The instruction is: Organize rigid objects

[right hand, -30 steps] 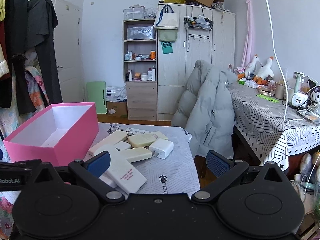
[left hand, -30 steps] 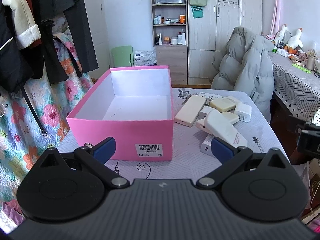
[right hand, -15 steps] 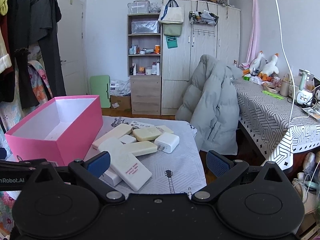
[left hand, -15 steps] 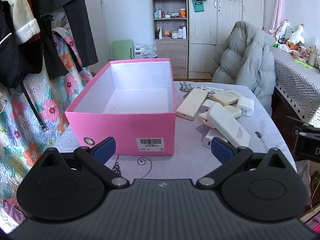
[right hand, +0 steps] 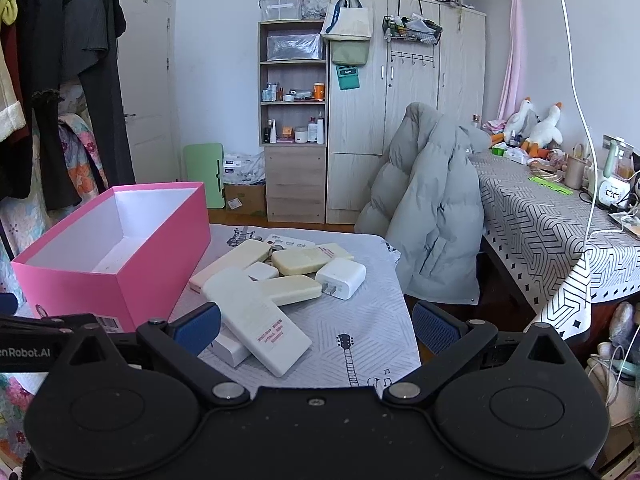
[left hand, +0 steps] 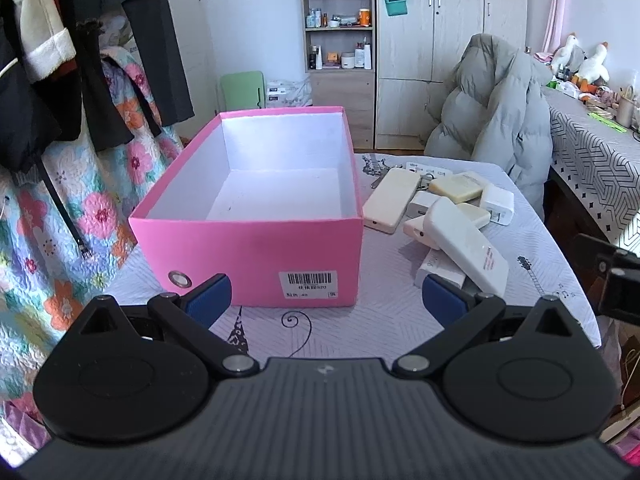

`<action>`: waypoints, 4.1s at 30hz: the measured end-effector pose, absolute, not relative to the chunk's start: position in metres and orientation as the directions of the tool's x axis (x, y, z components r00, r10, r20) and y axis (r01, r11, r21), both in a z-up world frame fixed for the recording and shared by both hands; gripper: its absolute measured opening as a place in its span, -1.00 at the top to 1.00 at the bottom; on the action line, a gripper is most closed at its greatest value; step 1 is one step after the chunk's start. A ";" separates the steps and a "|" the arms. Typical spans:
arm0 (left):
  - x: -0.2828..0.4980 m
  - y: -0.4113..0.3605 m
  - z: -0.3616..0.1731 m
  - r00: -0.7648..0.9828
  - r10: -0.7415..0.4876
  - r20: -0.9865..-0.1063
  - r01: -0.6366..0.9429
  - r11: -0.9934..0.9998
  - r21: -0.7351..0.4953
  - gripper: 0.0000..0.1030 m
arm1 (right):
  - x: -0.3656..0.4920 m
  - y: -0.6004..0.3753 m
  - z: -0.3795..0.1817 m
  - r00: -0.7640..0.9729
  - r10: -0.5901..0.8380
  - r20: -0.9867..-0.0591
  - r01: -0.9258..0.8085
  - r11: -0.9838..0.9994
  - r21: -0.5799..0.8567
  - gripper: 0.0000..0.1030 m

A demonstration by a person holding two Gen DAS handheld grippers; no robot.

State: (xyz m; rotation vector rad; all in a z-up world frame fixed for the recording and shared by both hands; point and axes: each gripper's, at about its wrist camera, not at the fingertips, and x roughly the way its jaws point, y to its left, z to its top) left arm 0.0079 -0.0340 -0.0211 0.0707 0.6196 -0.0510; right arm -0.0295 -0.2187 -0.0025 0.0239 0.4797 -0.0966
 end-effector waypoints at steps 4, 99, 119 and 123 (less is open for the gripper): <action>0.006 -0.036 -0.020 0.821 -0.035 -0.570 0.076 0.996 0.049 -1.00 | -0.029 -0.219 -0.002 0.883 -0.087 -0.462 0.099 0.995 0.001 -1.00; 0.265 0.097 -0.035 0.750 0.121 -0.650 0.040 0.973 0.227 0.88 | 0.140 -0.167 -0.073 0.724 0.080 -0.685 -0.224 0.967 -0.123 -0.24; 0.275 0.123 -0.038 0.703 0.044 -0.710 0.022 0.996 0.083 0.89 | 0.144 -0.190 0.006 0.781 0.318 -0.537 -0.220 0.945 0.240 0.63; 0.275 0.123 -0.039 0.704 0.038 -0.709 0.024 0.997 0.077 0.92 | 0.146 -0.186 0.023 0.804 0.326 -0.497 -0.228 0.942 0.248 0.63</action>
